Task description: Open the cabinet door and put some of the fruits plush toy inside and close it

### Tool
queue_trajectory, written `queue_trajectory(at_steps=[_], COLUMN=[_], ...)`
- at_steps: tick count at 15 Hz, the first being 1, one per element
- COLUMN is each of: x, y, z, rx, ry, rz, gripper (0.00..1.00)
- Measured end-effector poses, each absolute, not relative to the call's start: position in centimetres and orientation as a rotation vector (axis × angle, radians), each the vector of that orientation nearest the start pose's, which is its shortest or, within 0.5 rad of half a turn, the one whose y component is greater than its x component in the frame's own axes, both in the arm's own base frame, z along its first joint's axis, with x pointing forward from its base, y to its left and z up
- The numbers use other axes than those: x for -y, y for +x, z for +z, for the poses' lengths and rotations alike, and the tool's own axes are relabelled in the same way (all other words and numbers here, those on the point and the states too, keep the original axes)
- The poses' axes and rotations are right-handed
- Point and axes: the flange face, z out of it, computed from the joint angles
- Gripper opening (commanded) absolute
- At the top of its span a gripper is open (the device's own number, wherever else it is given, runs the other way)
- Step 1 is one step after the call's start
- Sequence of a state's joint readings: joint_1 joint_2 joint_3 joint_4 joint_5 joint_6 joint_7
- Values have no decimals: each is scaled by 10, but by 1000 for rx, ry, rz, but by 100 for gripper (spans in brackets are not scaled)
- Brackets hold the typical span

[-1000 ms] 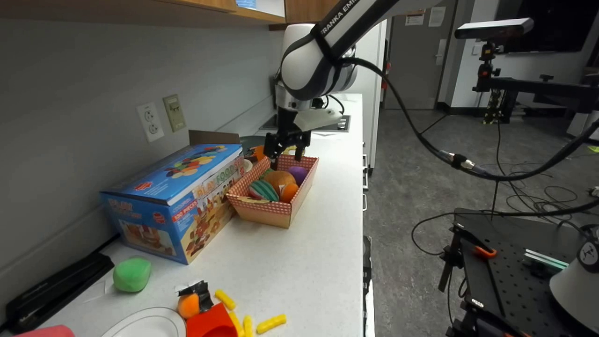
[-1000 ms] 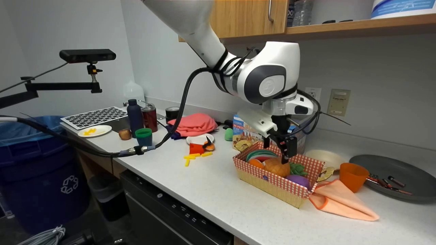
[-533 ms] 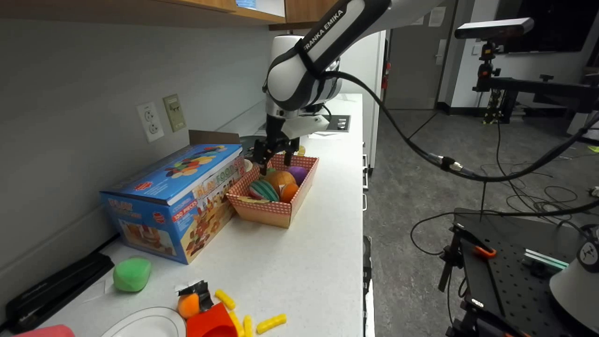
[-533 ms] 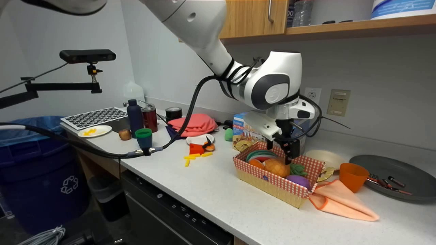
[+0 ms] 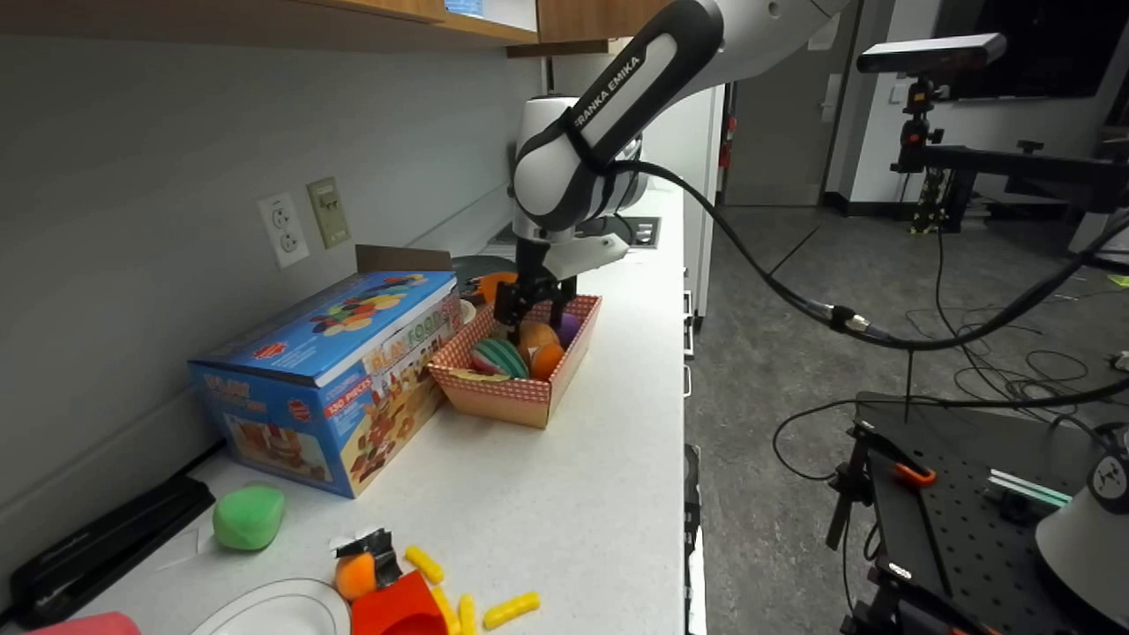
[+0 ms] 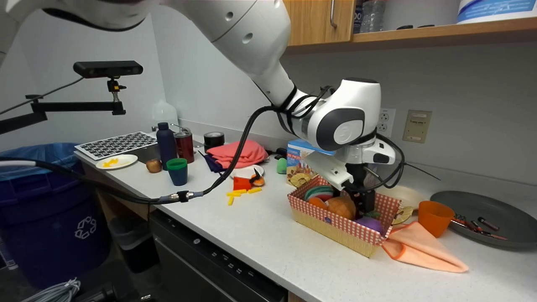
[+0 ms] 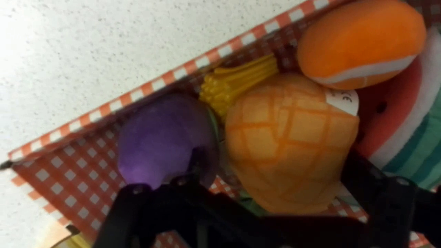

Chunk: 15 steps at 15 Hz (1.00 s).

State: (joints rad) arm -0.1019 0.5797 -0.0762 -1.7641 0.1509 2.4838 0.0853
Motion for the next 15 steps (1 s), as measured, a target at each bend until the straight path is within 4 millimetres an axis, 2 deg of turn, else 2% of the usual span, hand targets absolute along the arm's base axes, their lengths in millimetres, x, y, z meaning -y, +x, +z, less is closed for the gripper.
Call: queue_trajectory(at_steps=[1, 3, 10, 13, 15], x=[117, 115, 114, 116, 115], y=[668, 670, 677, 676, 672], z=[251, 252, 259, 273, 296], rx=[-553, -549, -551, -561, -555], ry=[-3030, -3028, -3018, -3004, -3001], rz=[-226, -230, -256, -268, -261], gripper=[69, 52, 3, 5, 3])
